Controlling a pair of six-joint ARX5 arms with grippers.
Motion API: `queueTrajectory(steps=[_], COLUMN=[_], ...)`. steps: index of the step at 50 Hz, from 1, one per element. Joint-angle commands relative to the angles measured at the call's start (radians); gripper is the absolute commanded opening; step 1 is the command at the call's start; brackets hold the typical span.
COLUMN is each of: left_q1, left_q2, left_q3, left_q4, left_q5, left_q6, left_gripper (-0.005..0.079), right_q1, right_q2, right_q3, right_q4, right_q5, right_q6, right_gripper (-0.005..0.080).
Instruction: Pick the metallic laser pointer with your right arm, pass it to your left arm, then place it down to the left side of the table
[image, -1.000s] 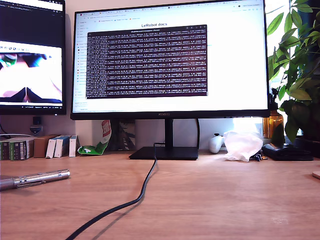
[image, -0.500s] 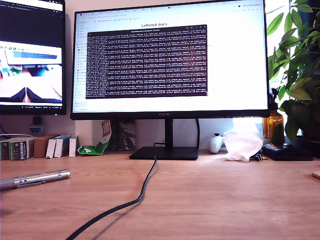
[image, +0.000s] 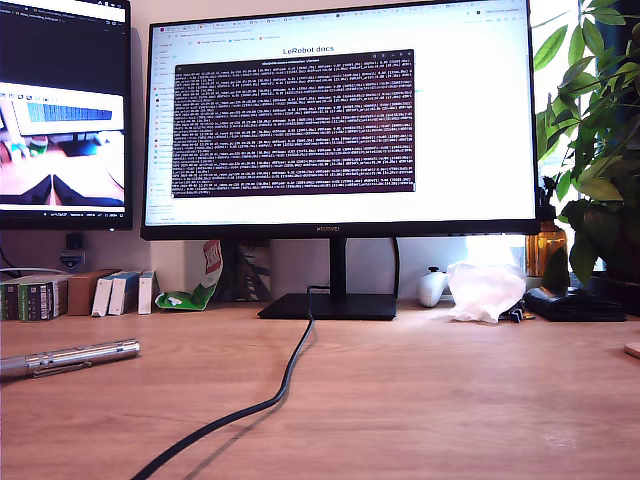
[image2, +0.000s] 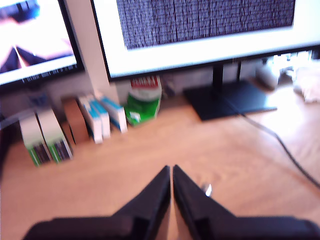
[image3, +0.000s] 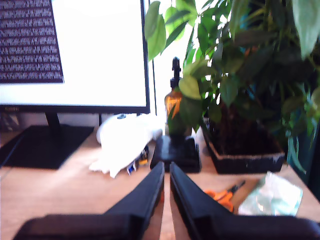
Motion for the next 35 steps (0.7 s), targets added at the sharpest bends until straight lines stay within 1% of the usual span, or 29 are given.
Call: queueTrajectory(steps=[1, 6, 12, 18, 25, 32, 35], left_q1=[0.000, 0.000, 0.000, 0.000, 0.000, 0.000, 0.000], left_q2=[-0.003, -0.023, -0.076, -0.159, -0.276, -0.411, -0.457], left_q3=[-0.051, -0.077, -0.097, -0.120, -0.124, -0.125, -0.129], left_q4=[0.027, 0.033, 0.016, -0.038, -0.149, -0.240, -0.252], left_q5=[0.008, 0.009, 0.009, 0.009, 0.008, 0.008, 0.005], left_q6=[-0.002, -0.010, -0.017, -0.031, -0.035, -0.040, -0.054], left_gripper=[-0.0018, -0.0018, -0.0018, -0.0018, -0.0018, -0.0018, -0.0018], right_q1=[0.003, 0.003, 0.003, 0.003, 0.003, 0.005, 0.005], right_q2=[-0.021, -0.065, -0.123, -0.200, -0.285, -0.281, -0.281], right_q3=[-0.032, -0.058, -0.060, -0.060, -0.060, -0.061, -0.061], right_q4=[0.011, 0.003, -0.040, -0.076, -0.138, -0.161, -0.172], right_q5=[0.000, -0.004, -0.011, -0.011, -0.012, -0.023, -0.032], right_q6=[0.001, 0.006, 0.006, 0.032, 0.038, 0.037, 0.037], right_gripper=[-0.0010, -0.0010, -0.0010, -0.0010, -0.0010, -0.0010, -0.0010])
